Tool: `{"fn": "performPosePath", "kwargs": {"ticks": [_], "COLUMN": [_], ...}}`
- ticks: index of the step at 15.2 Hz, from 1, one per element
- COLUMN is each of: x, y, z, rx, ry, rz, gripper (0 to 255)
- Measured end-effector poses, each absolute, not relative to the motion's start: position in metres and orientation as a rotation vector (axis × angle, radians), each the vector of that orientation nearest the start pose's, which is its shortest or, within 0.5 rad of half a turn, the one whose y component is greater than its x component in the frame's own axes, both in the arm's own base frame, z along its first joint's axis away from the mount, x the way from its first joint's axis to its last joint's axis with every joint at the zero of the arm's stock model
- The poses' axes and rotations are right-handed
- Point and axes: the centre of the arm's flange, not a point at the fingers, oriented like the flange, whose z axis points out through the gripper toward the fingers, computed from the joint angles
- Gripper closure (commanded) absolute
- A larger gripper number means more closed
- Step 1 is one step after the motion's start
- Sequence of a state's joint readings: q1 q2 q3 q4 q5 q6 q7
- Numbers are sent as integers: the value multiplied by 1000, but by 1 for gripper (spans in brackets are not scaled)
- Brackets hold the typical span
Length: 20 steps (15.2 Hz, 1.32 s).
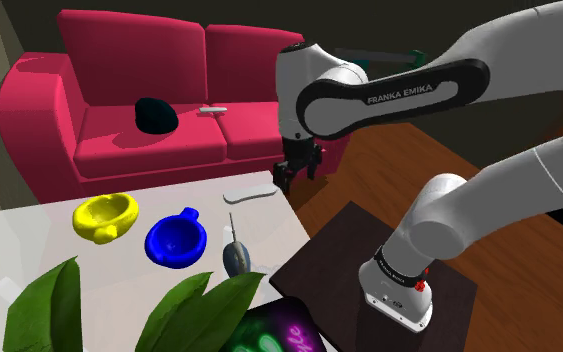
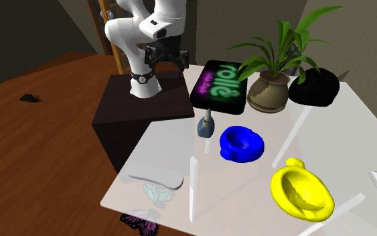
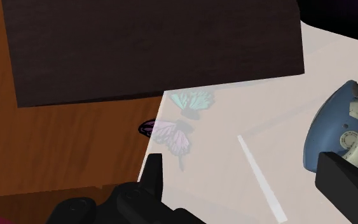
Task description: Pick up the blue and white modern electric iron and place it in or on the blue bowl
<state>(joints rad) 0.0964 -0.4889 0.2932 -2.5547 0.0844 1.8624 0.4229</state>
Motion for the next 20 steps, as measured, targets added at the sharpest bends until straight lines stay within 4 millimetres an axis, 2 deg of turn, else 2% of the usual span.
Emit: {"fn": "performPosePath", "kwargs": {"ticks": [10,16,20], "x": [365,388,391], "y": [242,300,312], "z": [324,272,244], "rx": [-3295,-3314,-3319], "ry": [218,238,244], "rz": [248,221,213], "gripper": [0,0,0]}}
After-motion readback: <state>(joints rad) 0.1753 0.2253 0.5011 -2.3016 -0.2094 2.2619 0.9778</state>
